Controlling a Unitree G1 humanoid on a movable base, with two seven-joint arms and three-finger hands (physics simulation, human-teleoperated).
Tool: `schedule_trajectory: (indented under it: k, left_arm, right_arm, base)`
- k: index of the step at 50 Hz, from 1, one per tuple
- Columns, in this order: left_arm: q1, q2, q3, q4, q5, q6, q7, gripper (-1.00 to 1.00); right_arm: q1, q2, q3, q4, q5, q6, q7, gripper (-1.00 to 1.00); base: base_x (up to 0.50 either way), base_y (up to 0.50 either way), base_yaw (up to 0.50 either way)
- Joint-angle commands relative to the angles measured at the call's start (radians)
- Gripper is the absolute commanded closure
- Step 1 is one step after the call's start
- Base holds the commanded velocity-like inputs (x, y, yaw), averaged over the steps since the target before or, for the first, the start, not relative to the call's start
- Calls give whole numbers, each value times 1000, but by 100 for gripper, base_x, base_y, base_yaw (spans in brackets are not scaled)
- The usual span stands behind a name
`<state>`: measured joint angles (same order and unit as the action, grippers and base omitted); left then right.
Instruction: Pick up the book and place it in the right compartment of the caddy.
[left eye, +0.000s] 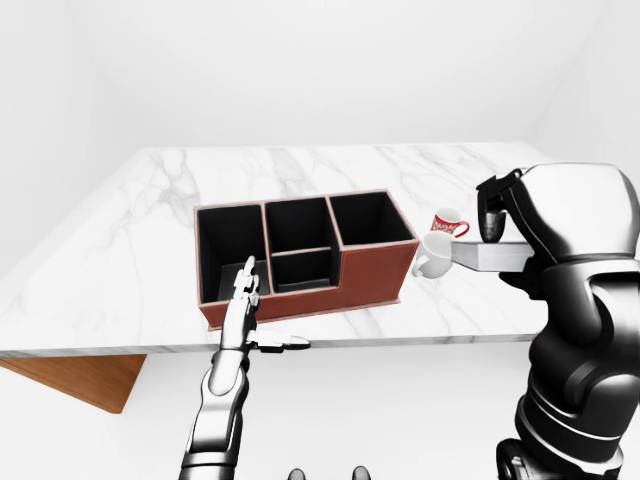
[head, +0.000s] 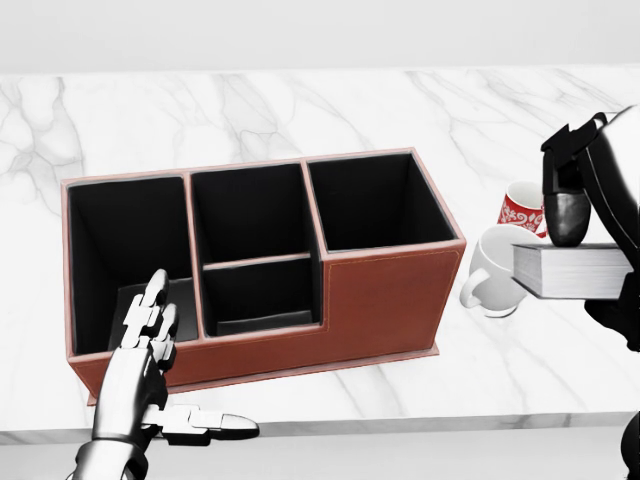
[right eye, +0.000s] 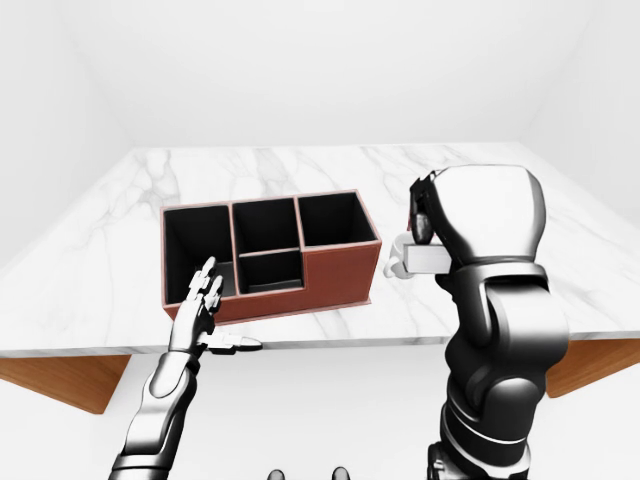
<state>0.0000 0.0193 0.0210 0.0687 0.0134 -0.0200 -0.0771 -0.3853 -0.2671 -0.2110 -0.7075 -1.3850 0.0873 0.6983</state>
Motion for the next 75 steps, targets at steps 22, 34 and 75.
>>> schedule_trajectory:
  k: [22,34,75]
  left_arm:
    - [-5,1,-2,8,6,-7,-3,-100]
    - [-1,1,-2,2,7,-8,-6,-100]
    - [-3,2,0,3,3,-4,-10,-100]
  right_arm:
    - [-335,65,144,161,-43,0,0,100]
    - [-423,113,187,304,-22,0,0,100]
    - [-706,114,232,1062,173,0,-194,100]
  base:
    - [0,0,0]
    - [0,0,0]
    - [0,0,0]
